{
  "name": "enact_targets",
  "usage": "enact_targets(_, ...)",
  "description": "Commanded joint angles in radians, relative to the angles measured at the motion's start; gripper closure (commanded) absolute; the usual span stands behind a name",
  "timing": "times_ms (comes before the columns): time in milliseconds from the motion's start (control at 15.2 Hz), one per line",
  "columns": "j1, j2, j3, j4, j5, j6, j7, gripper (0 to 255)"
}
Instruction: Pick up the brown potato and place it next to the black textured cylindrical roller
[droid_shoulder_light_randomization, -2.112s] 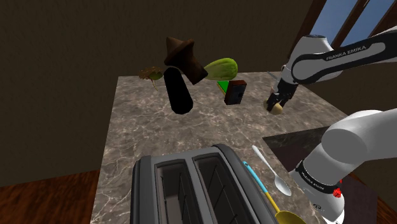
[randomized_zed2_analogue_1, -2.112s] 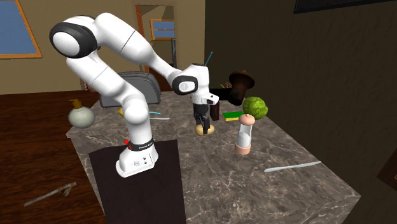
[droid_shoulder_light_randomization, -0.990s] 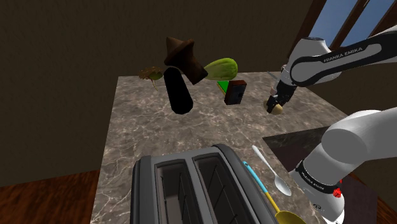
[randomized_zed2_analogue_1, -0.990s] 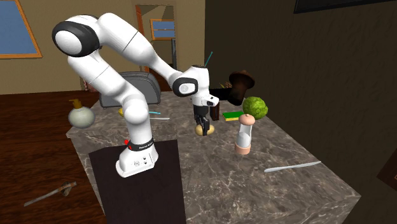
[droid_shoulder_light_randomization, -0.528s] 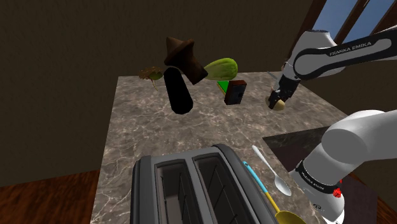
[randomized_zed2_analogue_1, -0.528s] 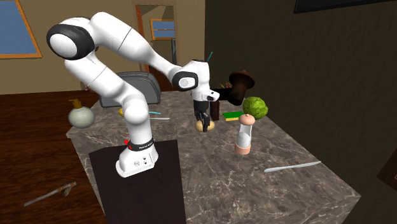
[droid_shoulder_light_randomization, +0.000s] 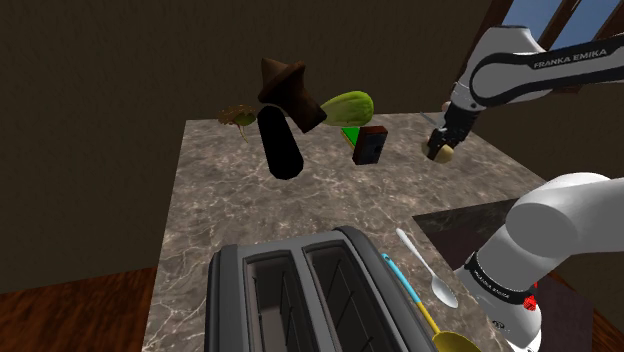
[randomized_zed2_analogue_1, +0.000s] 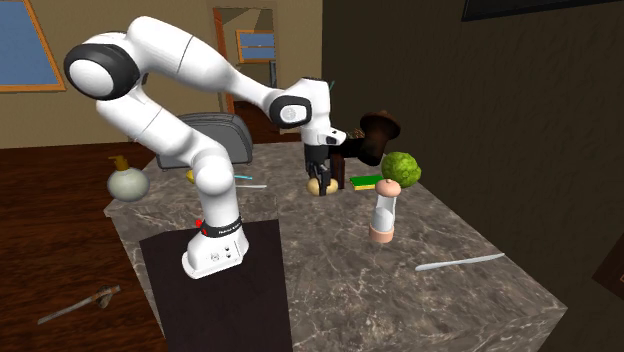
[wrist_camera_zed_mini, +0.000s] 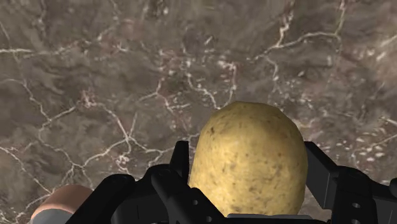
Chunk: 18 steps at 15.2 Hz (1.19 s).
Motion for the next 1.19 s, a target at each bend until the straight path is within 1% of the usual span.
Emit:
enact_targets(0,0.0,-0.022,0.006,0.017,0.005,-0.04,-0.003,255)
enact_targets(528,0.008,-0.062,0.031,0.104,0.03,-0.165,-0.008,255)
enact_targets(1122,0.018,-0.08,0.054,0.214,0.053,-0.293,-0.014,255)
